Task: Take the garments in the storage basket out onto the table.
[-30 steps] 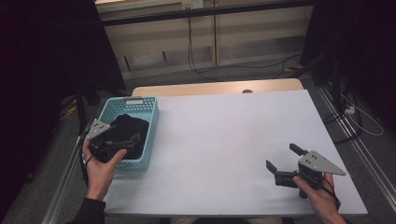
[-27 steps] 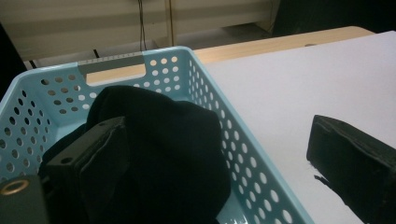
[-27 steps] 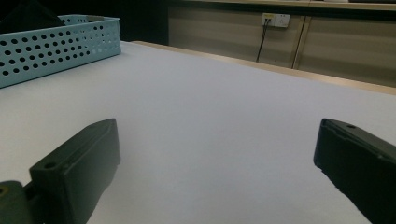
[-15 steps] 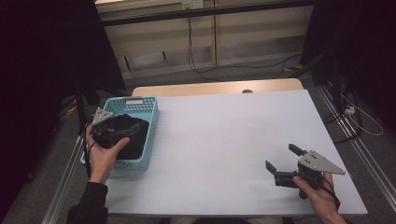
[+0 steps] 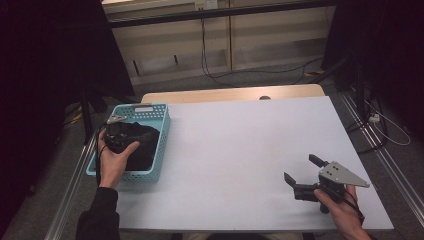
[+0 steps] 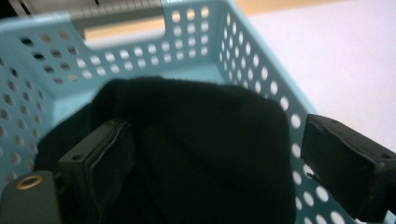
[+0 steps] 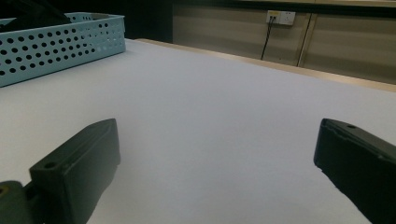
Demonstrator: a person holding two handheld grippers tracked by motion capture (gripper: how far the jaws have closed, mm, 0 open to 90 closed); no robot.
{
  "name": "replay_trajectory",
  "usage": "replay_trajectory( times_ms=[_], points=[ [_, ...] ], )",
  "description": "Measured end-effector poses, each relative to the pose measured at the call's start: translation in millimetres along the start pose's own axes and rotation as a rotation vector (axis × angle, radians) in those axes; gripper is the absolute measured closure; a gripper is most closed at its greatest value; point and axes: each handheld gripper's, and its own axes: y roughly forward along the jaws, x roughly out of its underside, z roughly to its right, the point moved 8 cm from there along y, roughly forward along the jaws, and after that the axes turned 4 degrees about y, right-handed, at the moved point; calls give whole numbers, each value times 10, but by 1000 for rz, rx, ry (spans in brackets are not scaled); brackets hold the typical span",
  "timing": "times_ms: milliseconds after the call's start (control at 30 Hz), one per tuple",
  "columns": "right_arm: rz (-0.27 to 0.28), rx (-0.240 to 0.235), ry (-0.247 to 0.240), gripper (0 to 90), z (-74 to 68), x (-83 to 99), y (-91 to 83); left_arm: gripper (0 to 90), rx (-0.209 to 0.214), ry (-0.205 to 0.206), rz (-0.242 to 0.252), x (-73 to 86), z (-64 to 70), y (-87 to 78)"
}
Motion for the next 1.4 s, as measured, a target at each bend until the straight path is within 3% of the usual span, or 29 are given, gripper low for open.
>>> replay_trajectory(
  times_ms=[133,267,333,567,667,800,867,1000,1100,1200,1333,1400],
  points=[
    [-2,-1,0,1,0,3,3,102,13,12,-84,47,-22,75],
    [-2,-3,3,1,-3,4,2,78,27,2,-109,69,-29,153],
    [-4,-2,2,1,-3,6,0,71,31,-7,-145,101,-36,212],
    [-7,-5,3,1,-8,10,2,21,30,11,-185,142,-30,323],
    [-9,-10,5,1,-11,15,5,22,48,-37,-225,206,-62,402],
    [-16,-13,5,1,-19,24,17,12,46,-4,-269,242,-55,453],
    [-18,-15,5,1,-23,27,20,13,38,65,-335,291,-62,493],
    [-17,-15,1,1,-26,26,14,1,12,93,-417,381,-99,591],
    [-17,-12,0,1,-15,30,5,0,7,109,-436,394,-95,616],
    [-16,-11,3,1,-11,30,-8,0,33,123,-445,434,-100,641],
    [-18,-16,-1,1,-23,34,-11,0,34,171,-459,448,-94,654],
    [-17,-18,-5,1,-30,35,-19,0,34,167,-458,452,-94,654]
  ],
)
